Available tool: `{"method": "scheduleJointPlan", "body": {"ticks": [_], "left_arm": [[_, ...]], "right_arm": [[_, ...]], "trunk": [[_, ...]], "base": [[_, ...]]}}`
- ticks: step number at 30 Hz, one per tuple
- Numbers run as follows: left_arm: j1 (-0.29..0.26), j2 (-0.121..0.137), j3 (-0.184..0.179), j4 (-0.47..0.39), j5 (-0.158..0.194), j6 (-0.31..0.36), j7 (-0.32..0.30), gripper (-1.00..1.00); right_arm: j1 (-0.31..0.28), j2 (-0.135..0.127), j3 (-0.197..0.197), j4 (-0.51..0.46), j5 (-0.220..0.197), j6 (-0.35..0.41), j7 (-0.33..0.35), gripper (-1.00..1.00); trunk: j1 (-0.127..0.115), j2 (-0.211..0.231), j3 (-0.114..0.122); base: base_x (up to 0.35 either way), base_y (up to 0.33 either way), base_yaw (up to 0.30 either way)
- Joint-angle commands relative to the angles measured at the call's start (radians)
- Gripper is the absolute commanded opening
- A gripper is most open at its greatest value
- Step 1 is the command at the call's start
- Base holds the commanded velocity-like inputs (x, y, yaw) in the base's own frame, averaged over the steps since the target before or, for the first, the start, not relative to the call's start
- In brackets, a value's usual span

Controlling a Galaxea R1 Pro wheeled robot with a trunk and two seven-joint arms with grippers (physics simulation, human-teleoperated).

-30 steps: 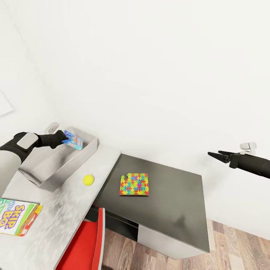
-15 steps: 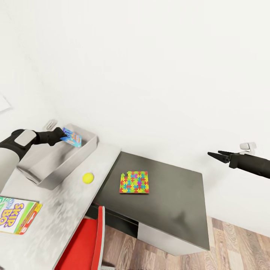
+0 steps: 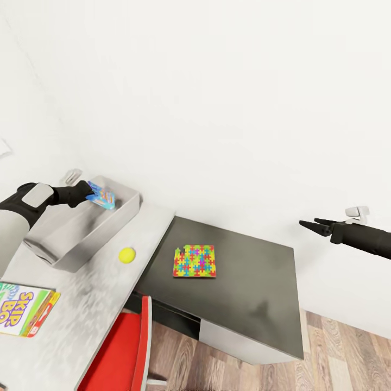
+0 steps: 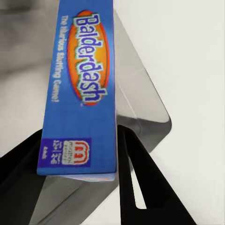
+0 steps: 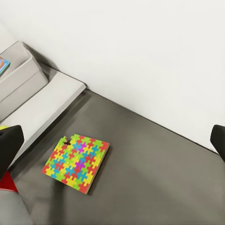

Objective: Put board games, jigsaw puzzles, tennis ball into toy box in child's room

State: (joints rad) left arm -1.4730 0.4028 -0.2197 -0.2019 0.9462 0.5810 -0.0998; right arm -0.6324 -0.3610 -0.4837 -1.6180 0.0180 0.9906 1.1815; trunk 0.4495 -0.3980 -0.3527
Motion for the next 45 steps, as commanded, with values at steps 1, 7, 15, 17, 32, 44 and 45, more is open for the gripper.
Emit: {"method": "scheduleJointPlan", "body": {"ticks": [1,7,15,17,32,44,45], "left_arm": [[-0.001,-0.003,-0.008,0.0,0.003,-0.004,-0.002,-1.0],[0.005,-0.036,0.025,0.001,0.002,-0.038,0.005,-1.0],[0.005,-0.035,0.035,0.002,0.0,-0.042,0.006,-1.0],[0.005,-0.035,0.035,0.002,0.0,-0.042,0.006,-1.0],[0.008,-0.029,0.034,0.002,-0.001,-0.041,0.006,-1.0],[0.005,-0.029,0.036,0.002,0.0,-0.041,0.006,-1.0],[0.005,-0.029,0.036,0.002,0.0,-0.041,0.006,-1.0]], "right_arm": [[-0.001,0.0,-0.001,0.0,0.002,0.008,0.005,1.0],[-0.001,0.0,0.0,0.0,0.002,0.008,0.005,1.0],[-0.001,0.0,0.002,0.0,0.002,0.008,0.005,1.0],[-0.001,0.001,0.002,0.0,0.002,0.008,0.005,1.0],[-0.001,-0.001,0.001,0.0,0.002,0.008,0.005,1.0],[-0.001,-0.002,-0.002,0.0,0.002,0.008,0.004,1.0],[-0.001,-0.002,-0.002,0.0,0.002,0.008,0.005,1.0]], "trunk": [[0.0,-0.002,-0.003],[0.0,-0.002,-0.013],[0.0,-0.002,-0.026],[0.0,-0.002,-0.029],[0.0,-0.002,-0.053],[0.0,-0.002,-0.072],[0.0,-0.002,-0.074]], "base": [[0.0,0.0,0.0],[0.0,0.0,0.0],[0.0,0.0,0.0],[0.0,0.0,0.0],[0.0,0.0,0.0],[0.0,0.0,0.0],[0.0,0.0,0.0]]}}
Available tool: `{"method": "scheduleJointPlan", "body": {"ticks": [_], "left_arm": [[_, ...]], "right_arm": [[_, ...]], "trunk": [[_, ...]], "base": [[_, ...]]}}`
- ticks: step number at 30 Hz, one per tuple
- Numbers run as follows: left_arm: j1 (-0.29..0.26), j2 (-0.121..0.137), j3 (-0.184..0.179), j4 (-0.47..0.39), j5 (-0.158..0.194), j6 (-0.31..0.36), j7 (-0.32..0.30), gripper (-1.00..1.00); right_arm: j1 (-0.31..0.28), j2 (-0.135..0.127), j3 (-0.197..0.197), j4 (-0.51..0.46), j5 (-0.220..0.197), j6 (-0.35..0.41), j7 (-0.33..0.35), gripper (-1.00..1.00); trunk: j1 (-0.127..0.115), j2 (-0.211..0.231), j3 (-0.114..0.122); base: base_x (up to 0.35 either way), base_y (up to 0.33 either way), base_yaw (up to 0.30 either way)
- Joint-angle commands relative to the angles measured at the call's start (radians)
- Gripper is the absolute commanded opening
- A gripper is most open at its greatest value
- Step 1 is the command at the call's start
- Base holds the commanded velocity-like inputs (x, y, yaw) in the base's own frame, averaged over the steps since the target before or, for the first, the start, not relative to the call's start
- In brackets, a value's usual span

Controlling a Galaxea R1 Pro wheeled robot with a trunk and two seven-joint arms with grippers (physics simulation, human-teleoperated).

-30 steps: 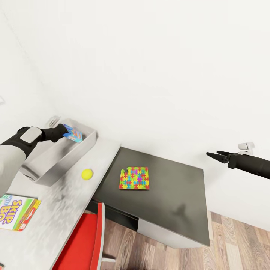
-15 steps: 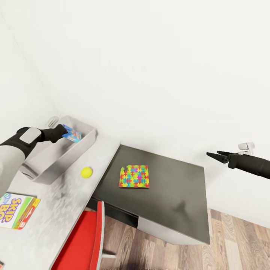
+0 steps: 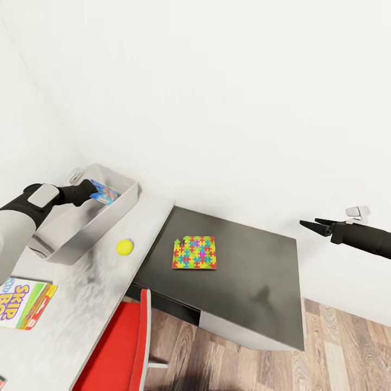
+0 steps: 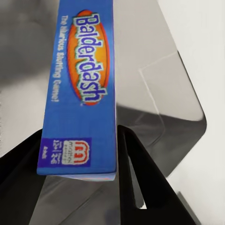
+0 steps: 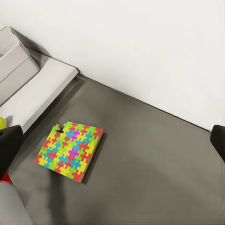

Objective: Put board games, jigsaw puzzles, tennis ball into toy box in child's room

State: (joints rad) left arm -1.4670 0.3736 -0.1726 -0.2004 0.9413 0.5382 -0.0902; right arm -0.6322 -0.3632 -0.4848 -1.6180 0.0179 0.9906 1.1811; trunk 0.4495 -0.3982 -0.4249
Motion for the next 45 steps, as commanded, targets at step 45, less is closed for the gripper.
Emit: {"method": "scheduleJointPlan", "body": {"ticks": [45], "left_arm": [[-0.052,0.01,-0.01,-0.001,0.008,0.0,-0.002,-1.0]], "right_arm": [[0.001,0.004,0.003,0.0,0.002,0.006,0.005,1.0]], "trunk": [[0.001,-0.002,-0.074]], "base": [[0.0,0.0,0.0]]}}
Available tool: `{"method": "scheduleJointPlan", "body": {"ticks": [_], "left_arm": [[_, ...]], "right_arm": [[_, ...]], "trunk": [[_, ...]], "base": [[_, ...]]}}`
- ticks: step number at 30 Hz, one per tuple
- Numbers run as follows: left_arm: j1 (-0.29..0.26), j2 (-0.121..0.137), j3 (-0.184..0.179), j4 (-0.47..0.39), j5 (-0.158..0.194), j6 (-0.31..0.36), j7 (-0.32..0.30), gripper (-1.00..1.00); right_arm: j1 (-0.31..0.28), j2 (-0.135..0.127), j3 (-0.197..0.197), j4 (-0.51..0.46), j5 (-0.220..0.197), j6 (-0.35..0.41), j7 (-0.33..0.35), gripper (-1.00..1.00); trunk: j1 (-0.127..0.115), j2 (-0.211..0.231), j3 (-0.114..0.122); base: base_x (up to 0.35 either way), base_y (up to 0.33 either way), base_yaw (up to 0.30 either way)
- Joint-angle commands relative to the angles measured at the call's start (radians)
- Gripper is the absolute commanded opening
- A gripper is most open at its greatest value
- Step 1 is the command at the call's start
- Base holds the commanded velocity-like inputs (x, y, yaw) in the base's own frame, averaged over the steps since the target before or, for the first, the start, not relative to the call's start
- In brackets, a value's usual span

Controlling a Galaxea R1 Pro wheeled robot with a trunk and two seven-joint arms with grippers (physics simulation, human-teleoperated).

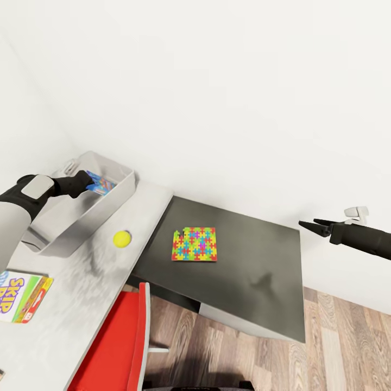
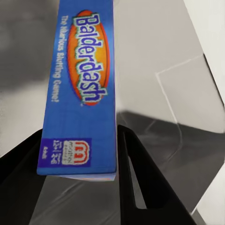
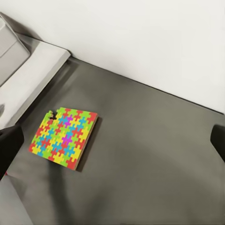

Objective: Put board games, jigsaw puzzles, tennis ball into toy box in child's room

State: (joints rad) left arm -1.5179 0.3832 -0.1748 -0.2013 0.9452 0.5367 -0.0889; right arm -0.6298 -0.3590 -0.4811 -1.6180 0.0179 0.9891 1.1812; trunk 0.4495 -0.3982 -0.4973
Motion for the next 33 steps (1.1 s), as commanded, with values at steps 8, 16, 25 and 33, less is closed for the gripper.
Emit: {"method": "scheduleJointPlan", "body": {"ticks": [8,16,25,33], "left_arm": [[-0.018,0.011,-0.007,0.0,0.004,0.001,-0.003,-1.0],[-0.025,0.013,-0.008,0.0,0.004,0.0,-0.003,-1.0],[-0.026,0.011,-0.007,0.0,0.004,-0.038,0.001,-1.0],[-0.031,0.01,-0.008,0.0,0.003,-0.059,0.032,1.0]], "right_arm": [[-0.001,0.0,-0.001,0.0,0.002,0.008,0.005,1.0],[-0.001,0.0,-0.001,0.0,0.002,0.008,0.005,1.0],[0.003,0.001,0.001,0.0,0.002,0.006,0.005,1.0],[0.012,0.002,0.0,0.0,0.002,0.004,0.005,1.0]], "trunk": [[0.0,-0.002,-0.014],[0.0,-0.002,-0.027],[0.0,-0.002,-0.033],[0.0,-0.002,-0.033]], "base": [[0.0,0.0,0.0],[0.0,0.0,0.0],[0.0,0.0,0.0],[0.0,0.0,0.0]]}}
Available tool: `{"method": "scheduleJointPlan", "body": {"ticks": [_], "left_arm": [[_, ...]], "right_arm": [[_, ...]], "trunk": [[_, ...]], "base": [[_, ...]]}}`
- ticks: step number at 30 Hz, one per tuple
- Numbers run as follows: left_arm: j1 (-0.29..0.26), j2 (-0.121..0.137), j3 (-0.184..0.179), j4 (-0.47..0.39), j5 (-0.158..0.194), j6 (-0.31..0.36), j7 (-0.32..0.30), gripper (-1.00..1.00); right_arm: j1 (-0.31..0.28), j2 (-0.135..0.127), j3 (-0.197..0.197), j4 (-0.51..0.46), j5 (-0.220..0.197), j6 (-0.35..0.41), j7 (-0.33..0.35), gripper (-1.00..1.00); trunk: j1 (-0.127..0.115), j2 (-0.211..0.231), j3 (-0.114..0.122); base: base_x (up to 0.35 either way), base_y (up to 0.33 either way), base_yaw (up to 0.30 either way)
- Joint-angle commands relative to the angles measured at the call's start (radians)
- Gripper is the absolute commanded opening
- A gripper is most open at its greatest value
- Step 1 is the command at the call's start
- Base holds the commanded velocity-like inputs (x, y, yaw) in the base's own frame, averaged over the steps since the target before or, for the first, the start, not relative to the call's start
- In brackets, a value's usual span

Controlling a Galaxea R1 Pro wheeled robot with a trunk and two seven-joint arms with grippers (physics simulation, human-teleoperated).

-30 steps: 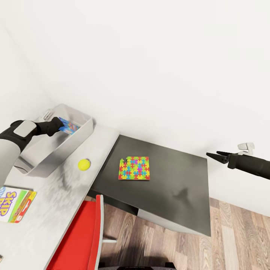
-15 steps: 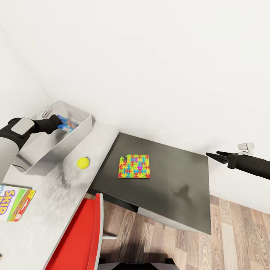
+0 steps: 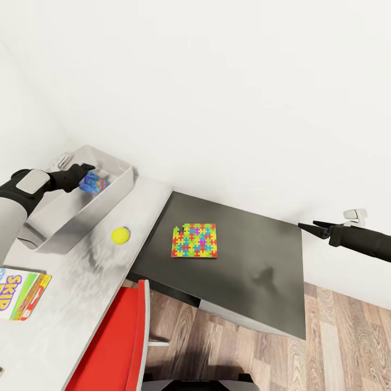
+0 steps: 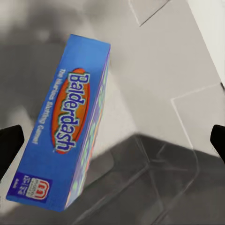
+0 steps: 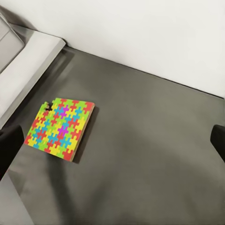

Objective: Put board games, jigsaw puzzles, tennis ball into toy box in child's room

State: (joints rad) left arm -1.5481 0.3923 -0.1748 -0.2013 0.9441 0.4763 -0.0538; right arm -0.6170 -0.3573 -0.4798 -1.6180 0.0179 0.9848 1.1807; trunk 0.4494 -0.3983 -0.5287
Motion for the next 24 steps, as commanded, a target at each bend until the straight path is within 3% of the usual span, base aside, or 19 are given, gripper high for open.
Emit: {"method": "scheduleJointPlan", "body": {"ticks": [1,8,17,24], "left_arm": [[-0.001,0.001,-0.008,0.0,0.004,-0.001,-0.002,1.0],[-0.001,0.002,-0.009,0.0,0.001,-0.001,0.017,1.0],[-0.009,0.006,-0.017,-0.001,-0.009,0.146,0.051,1.0],[-0.016,0.007,-0.02,-0.005,-0.011,0.175,0.084,1.0]], "right_arm": [[-0.001,0.0,-0.001,0.0,0.002,0.008,0.005,1.0],[0.0,0.001,0.0,0.0,0.002,0.008,0.005,1.0],[0.003,0.001,-0.001,0.0,0.002,0.006,0.005,1.0],[0.003,0.0,-0.002,0.0,0.002,0.006,0.006,1.0]], "trunk": [[0.001,-0.002,-0.001],[0.001,-0.002,-0.001],[0.001,-0.002,-0.001],[0.001,-0.002,-0.001]], "base": [[0.0,0.0,0.0],[0.0,0.0,0.0],[0.0,0.0,0.0],[0.0,0.0,0.0]]}}
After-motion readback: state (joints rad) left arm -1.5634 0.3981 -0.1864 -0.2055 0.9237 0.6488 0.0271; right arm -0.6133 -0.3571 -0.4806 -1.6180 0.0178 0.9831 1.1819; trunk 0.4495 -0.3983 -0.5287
